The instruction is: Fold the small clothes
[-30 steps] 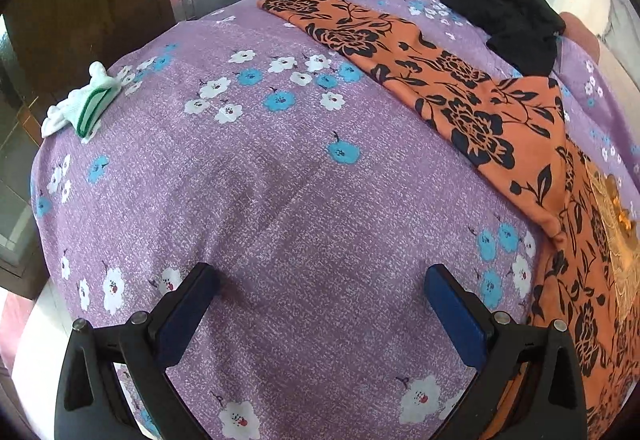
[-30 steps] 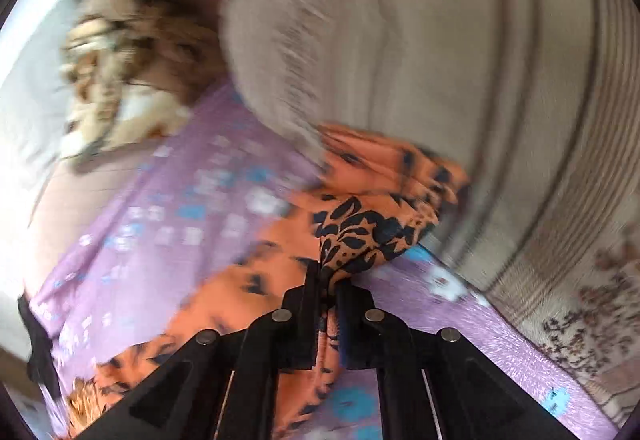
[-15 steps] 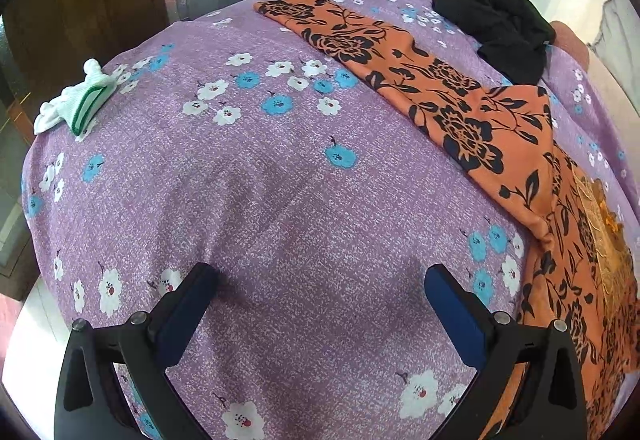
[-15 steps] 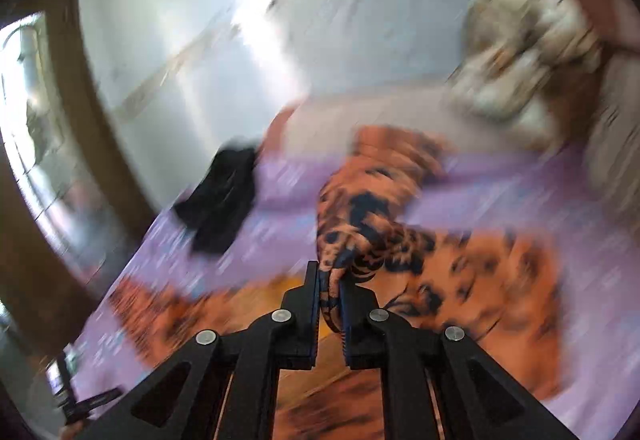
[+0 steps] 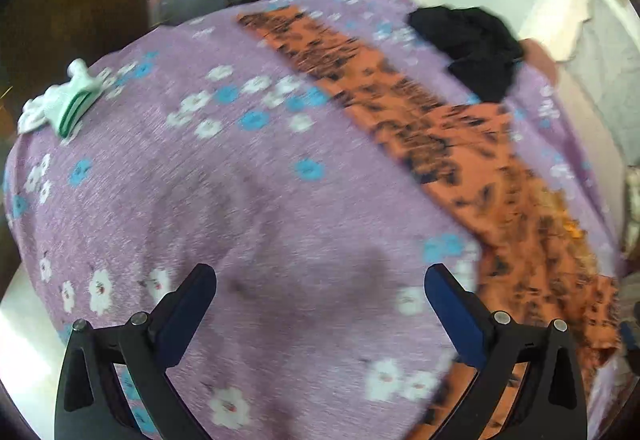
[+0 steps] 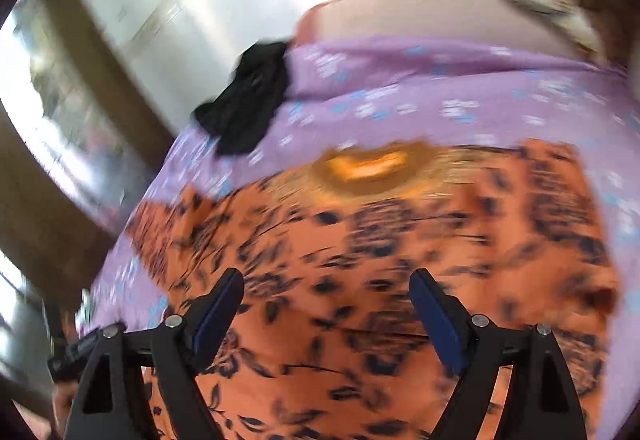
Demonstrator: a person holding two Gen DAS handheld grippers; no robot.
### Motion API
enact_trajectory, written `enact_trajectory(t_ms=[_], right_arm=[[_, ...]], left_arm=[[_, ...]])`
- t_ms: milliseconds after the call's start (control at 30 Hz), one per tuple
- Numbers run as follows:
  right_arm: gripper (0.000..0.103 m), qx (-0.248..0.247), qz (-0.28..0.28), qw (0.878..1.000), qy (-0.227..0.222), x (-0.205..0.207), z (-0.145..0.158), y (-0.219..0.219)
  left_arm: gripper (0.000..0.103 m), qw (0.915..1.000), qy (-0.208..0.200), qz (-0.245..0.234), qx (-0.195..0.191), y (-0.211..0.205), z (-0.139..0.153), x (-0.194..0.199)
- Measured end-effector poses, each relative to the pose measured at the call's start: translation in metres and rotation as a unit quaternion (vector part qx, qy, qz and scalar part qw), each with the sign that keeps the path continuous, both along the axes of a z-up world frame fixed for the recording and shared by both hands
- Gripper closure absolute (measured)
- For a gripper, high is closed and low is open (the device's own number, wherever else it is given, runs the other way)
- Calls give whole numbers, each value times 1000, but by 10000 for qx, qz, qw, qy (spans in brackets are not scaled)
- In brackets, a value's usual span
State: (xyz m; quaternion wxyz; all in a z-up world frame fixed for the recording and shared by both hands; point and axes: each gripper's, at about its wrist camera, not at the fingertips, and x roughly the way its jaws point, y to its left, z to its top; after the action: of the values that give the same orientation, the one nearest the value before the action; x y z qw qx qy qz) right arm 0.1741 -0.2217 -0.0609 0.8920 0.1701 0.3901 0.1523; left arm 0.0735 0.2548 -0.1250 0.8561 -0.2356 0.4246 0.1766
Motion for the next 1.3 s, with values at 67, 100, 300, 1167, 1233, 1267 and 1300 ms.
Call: enact_trajectory(t_ms=[67,100,300,1167,1233,1267,1300], right_arm=[[16,118,-158,9998,3,-11,-6,-22],[16,185,-183,9997,-9,-17,-10,-36],[16,481,-261,9982,-227,-44,-25,-73],[16,1032,-850,9910,-35,-36,-46,-108],[16,1011,-856,9912,-78,-37,-45,-109],[16,994,-853,9913,-105,-38,-44,-109],[16,989,-846,9914,-125,-38,-43,-109]], left_arm=[[0,9982,-370,-452,170,-24,24,0],[0,9961,-503,-693,231,-36,34,2],[0,9522,-881,-2792,-870,-149,68,69],[101,9634,121,-2417,-1155,-186,18,147],[78,9629,280,-2453,-1090,-190,13,153],[51,9631,330,-2455,-1053,-192,10,156],[43,9653,324,-2414,-942,-191,10,158]])
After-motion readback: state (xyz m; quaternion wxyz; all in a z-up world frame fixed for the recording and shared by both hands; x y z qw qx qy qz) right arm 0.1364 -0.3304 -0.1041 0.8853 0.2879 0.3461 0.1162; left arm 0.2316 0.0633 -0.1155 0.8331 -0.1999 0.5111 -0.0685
